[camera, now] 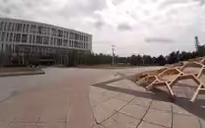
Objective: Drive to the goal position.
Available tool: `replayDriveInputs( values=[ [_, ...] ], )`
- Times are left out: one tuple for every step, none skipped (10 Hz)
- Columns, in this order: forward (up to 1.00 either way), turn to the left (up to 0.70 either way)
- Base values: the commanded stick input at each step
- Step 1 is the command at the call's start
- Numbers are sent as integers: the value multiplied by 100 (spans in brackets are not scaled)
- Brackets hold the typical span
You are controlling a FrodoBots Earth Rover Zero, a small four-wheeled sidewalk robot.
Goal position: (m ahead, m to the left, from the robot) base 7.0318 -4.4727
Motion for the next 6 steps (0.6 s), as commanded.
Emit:
replayDriveInputs(
  values=[
    [100, 39],
    [100, 40],
    [100, 40],
    [100, 40],
    [100, 33],
    [100, 13]
  ],
)
